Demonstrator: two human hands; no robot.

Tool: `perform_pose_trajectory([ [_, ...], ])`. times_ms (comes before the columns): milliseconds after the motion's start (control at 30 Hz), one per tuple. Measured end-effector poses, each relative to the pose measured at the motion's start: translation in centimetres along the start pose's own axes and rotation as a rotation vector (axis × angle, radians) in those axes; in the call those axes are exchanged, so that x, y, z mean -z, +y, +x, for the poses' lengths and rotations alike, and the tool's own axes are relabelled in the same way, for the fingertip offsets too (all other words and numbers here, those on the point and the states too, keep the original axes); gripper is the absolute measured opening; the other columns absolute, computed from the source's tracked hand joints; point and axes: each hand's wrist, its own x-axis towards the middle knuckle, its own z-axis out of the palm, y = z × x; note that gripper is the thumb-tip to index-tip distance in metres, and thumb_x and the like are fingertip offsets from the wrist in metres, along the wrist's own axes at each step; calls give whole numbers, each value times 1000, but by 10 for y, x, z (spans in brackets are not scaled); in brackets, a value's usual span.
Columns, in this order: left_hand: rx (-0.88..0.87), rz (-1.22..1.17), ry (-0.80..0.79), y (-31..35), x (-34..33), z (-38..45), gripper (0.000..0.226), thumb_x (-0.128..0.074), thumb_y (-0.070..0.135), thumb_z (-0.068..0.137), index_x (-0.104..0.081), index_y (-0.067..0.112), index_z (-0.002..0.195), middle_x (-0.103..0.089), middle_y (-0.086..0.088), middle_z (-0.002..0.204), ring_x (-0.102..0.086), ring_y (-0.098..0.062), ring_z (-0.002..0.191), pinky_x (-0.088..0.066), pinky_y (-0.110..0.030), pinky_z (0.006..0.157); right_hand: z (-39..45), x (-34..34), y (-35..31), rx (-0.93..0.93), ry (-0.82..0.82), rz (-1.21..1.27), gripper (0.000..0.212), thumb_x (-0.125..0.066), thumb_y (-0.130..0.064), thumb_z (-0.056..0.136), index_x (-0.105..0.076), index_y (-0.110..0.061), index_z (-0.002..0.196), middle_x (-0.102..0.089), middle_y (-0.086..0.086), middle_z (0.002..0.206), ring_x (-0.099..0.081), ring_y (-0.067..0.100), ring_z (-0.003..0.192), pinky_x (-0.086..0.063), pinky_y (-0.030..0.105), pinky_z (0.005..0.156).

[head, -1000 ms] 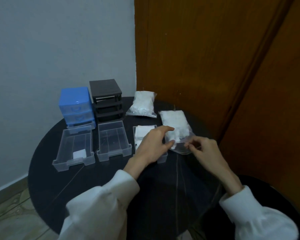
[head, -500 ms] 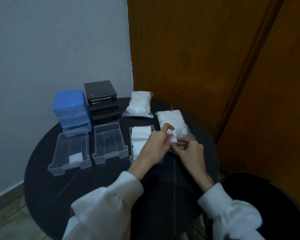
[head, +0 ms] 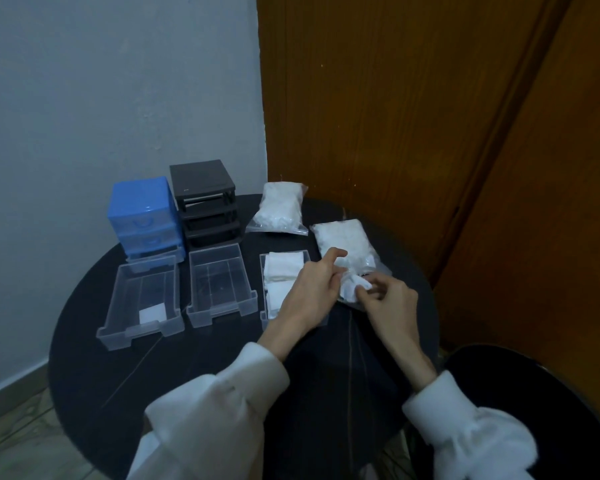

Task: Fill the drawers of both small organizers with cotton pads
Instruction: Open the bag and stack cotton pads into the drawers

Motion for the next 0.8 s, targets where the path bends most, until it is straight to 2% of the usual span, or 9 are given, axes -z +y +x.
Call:
perform_pose_trajectory([
  [133,0,10,6,1,-2,-3,35,-48,6,94,-47,15,128,-63,-11,122,-59,-19,113,-47,-32,96,-1,15,-4,13,63,-7,9,-63,-9,83,-64,-18,83,-56,-8,65,-51,1,60,-38,6,54],
  [233,-46,18,49,1,0,-9,38,-52,6,91,-50,16,128,-59,-6,127,-55,-16,115,-44,-25,96,0,27,-7,54,84,18,9,-63,-10,84,-63,-19,82,-60,-9,72,-57,1,69,-44,14,61],
  [300,-82,-10,141,5,3,-15,35,-54,8,91,-53,17,125,-57,-1,126,-54,-11,107,-42,-19,91,0,34,-12,95,92,53,8,-62,-12,85,-63,-20,86,-61,-11,78,-59,0,74,-48,16,64],
  [400,-98,-114,340,12,13,-20,19,-55,8,90,-62,14,107,-61,0,101,-53,-5,84,-44,-14,74,0,40,-21,193,120,101,8,-63,-15,85,-61,-22,89,-60,-13,80,-59,-1,79,-51,18,64],
  [467,-49,-262,347,18,20,-22,11,-58,7,89,-65,13,95,-64,-5,88,-56,-11,78,-46,-14,66,-1,40,-29,266,113,127,7,-63,-15,86,-60,-19,91,-61,-10,82,-60,3,78,-51,18,64],
  [600,15,-513,252,18,25,-23,7,-63,12,88,-67,10,94,-67,-8,88,-63,-20,85,-51,-20,73,-3,29,-42,380,27,150,13,-67,-11,83,-61,-17,93,-61,-12,89,-59,-1,86,-47,11,71],
  [733,70,-670,266,8,33,-25,23,-63,27,85,-67,9,99,-70,-10,94,-65,-26,96,-52,-35,87,-8,16,-52,384,-107,247,16,-67,-14,84,-64,-18,99,-65,-11,97,-60,-2,94,-47,9,78],
  [800,67,-684,267,5,39,-28,24,-64,24,86,-68,6,101,-70,-10,96,-65,-25,97,-51,-36,90,-9,11,-56,379,-115,292,11,-63,-17,87,-65,-19,98,-65,-12,97,-60,-2,95,-47,9,78],
])
